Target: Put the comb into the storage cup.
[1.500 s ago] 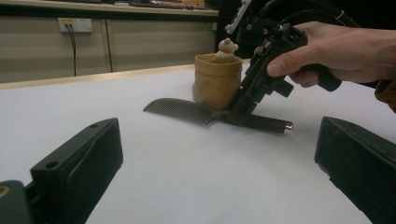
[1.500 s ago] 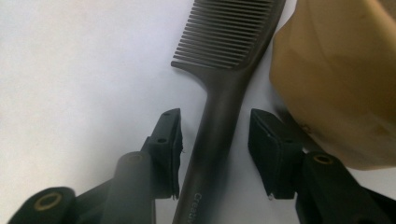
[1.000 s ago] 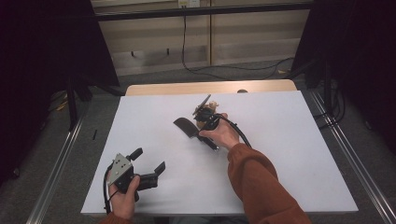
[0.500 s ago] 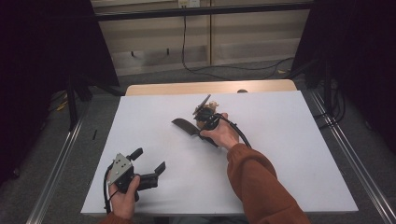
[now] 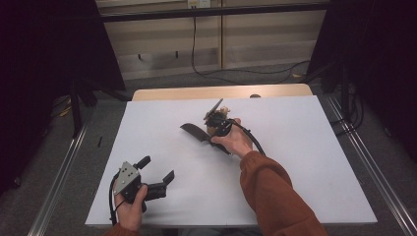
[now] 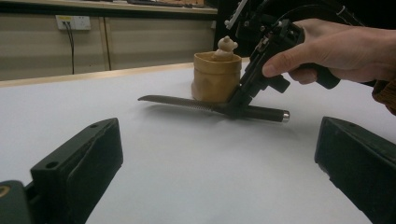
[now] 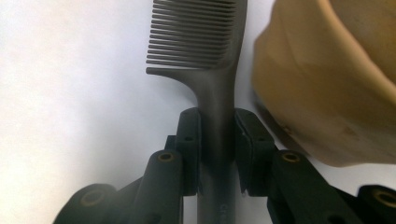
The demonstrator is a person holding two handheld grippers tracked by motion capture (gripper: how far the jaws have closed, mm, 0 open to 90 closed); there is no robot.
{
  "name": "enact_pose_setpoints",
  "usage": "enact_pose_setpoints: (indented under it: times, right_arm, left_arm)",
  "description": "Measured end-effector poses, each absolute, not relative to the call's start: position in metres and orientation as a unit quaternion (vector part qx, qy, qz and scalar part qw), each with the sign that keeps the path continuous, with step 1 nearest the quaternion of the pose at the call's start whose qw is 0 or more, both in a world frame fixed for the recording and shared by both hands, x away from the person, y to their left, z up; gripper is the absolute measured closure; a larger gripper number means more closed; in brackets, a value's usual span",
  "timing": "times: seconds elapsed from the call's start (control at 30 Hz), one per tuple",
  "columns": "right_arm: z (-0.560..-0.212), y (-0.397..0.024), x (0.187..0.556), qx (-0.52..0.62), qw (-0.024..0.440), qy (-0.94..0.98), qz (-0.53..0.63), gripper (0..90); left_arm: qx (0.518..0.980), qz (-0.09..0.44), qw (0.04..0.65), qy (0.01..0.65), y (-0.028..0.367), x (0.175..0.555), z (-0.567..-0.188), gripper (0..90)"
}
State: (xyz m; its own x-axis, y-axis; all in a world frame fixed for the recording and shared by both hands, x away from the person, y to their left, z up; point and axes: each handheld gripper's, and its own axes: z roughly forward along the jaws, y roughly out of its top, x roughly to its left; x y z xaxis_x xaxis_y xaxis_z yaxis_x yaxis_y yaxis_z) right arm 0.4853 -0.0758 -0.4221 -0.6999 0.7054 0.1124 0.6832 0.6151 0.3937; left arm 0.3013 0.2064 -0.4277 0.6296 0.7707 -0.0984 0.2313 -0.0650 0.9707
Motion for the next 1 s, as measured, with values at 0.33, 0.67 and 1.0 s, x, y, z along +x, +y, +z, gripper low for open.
enact_pose_setpoints:
  times: [0.33, 0.67, 1.0]
  right_arm:
    - [-0.408, -0.082, 0.481, 0.386, 0.020, 0.890, 0.243, 72.8]
    - [-0.399, -0.086, 0.475, 0.380, 0.024, 0.886, 0.267, 72.8]
    - [-0.394, -0.092, 0.469, 0.375, 0.028, 0.878, 0.297, 72.8]
  left_arm:
    - [0.692, 0.232, 0.579, 0.364, 0.206, 0.302, -0.428, 1.1]
    - [0.693, 0.231, 0.579, 0.363, 0.206, 0.302, -0.429, 1.1]
    - [0.692, 0.233, 0.578, 0.364, 0.207, 0.302, -0.428, 1.1]
